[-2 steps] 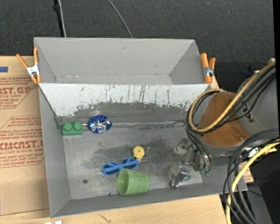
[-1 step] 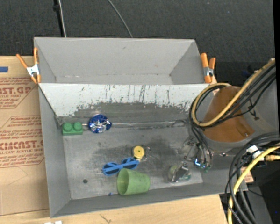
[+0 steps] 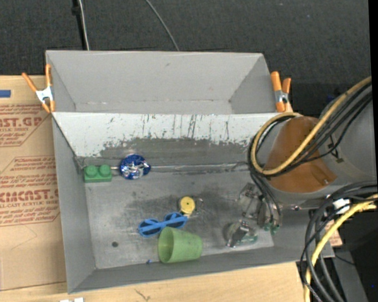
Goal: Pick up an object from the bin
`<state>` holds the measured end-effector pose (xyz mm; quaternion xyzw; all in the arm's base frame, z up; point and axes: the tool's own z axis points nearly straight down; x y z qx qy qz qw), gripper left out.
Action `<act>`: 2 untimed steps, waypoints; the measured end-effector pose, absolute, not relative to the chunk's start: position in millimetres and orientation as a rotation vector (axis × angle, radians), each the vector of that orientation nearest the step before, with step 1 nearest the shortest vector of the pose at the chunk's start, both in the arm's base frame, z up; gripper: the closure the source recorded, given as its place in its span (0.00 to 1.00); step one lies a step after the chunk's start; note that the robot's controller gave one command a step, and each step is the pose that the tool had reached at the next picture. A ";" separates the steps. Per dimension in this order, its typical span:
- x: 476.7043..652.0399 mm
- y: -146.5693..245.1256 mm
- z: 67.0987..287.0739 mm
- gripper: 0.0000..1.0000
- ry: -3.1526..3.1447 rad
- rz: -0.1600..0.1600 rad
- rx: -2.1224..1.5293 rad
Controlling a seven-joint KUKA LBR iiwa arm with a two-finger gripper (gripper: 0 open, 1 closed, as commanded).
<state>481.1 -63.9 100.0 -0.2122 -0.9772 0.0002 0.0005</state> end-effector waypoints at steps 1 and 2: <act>481.4 -76.0 72.2 0.00 -3.032 -0.006 -0.831; 482.5 -111.0 72.6 0.00 -3.014 -0.007 -0.910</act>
Offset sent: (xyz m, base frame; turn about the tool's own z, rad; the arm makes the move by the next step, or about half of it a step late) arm -0.0014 -0.0144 -0.0300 0.1110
